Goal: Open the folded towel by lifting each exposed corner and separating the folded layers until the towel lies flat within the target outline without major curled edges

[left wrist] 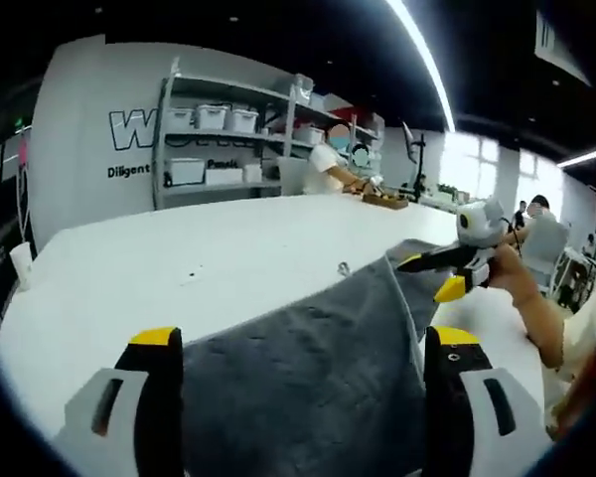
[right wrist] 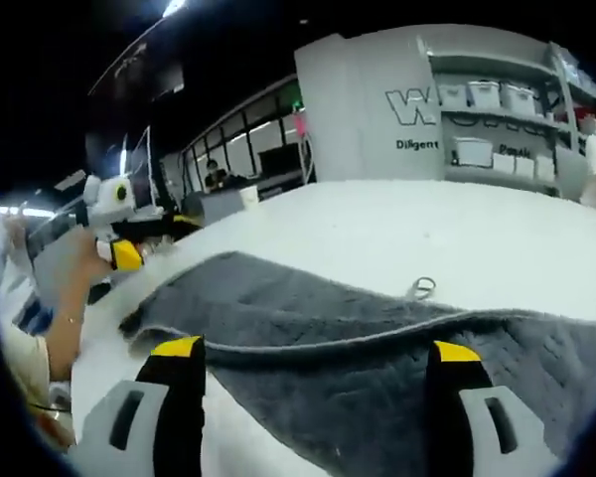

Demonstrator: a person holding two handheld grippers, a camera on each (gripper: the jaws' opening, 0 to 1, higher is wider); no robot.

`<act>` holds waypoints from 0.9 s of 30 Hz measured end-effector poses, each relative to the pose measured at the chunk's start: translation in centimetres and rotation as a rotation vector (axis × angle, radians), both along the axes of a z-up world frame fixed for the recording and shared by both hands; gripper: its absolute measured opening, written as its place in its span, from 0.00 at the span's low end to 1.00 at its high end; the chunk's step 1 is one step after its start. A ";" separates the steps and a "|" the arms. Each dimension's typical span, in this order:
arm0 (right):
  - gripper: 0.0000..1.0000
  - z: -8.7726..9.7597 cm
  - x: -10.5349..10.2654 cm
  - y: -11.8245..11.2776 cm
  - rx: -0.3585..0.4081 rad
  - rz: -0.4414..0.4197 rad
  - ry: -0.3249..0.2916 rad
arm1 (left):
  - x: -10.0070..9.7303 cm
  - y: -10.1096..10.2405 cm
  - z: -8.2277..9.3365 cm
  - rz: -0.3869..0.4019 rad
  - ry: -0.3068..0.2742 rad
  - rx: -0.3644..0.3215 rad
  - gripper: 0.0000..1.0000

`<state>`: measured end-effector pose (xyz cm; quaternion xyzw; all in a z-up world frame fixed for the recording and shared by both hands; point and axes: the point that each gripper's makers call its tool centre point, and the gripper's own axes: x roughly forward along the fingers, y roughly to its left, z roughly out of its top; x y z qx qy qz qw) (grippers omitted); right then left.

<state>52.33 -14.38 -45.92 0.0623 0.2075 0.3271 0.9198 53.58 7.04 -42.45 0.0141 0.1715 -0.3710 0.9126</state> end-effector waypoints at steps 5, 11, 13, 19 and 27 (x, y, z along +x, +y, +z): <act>0.74 1.3 1.8 -2.2 0.191 -0.141 -0.013 | -0.6 0.4 -1.4 -0.012 0.022 0.021 0.98; 0.52 -0.4 2.5 -2.8 0.271 -0.193 0.066 | -0.9 1.2 -2.1 0.008 0.038 0.018 0.96; 0.40 -1.2 3.0 -2.8 0.276 -0.205 0.087 | -1.3 1.3 -2.2 0.009 0.044 0.020 0.96; 0.25 -0.6 3.8 -2.3 0.375 -0.239 0.089 | -1.8 1.2 -1.0 0.004 0.015 -0.008 0.94; 0.00 -3.2 3.8 -2.5 0.276 -0.247 0.139 | -2.1 1.0 -1.0 -0.005 0.012 -0.012 0.93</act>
